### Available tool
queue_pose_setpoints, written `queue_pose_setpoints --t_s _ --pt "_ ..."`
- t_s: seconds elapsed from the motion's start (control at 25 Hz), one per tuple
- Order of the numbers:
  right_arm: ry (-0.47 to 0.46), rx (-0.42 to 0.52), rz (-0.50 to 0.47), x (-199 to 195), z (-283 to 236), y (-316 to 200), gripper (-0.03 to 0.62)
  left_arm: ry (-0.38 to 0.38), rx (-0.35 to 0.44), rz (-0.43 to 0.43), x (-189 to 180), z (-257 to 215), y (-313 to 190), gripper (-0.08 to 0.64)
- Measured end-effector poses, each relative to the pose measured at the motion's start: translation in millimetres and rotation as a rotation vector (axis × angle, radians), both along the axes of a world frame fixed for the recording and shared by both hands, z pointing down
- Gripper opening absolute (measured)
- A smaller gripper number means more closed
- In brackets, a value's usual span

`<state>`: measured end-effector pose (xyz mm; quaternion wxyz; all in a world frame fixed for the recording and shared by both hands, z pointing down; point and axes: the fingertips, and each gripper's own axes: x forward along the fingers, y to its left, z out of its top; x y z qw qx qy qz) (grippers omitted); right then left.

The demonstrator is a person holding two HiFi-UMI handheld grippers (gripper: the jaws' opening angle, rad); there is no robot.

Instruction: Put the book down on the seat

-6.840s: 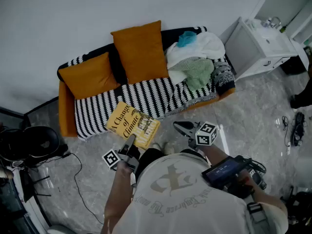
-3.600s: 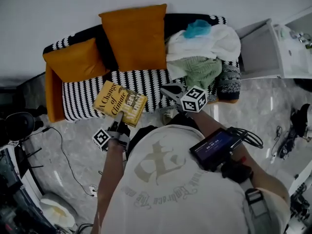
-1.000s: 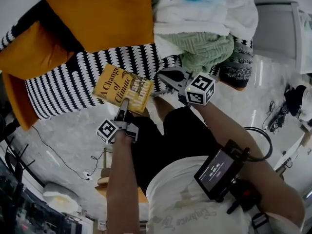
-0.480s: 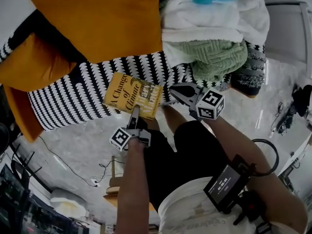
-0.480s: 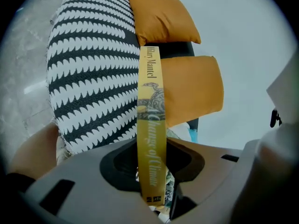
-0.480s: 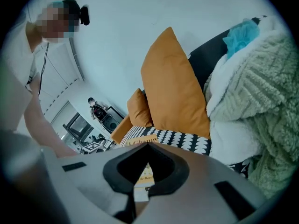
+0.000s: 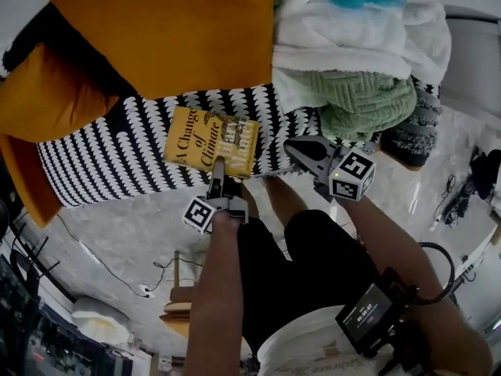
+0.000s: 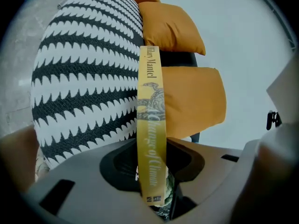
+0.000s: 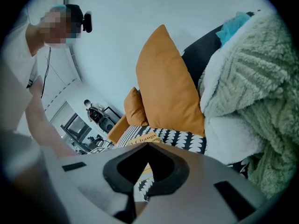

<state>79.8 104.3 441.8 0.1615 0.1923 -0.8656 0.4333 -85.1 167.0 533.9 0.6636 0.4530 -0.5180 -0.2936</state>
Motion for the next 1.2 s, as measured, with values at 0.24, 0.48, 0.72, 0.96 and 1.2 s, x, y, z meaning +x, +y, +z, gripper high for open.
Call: queue_pose_setpoints --t_s 0.24,0.48,0.72,0.96,1.2 --pt "0.007 -0.007 0.012 2 7 2 0.014 0.011 -0.037 -0.063 0 27 -2 0.144" --pt "0.026 -0.029 0.019 25 19 12 0.014 0.019 -0.044 -0.080 13 49 -4 0.144" --pt "0.039 -0.048 0.025 35 27 20 0.014 0.014 -0.114 -0.076 13 65 3 0.168" --pt "0.032 -0.066 0.014 32 27 23 0.014 -0.013 -0.262 -0.049 12 81 8 0.232" --pt "0.042 -0.070 -0.014 29 26 27 0.014 -0.044 -0.411 0.018 14 84 17 0.274"
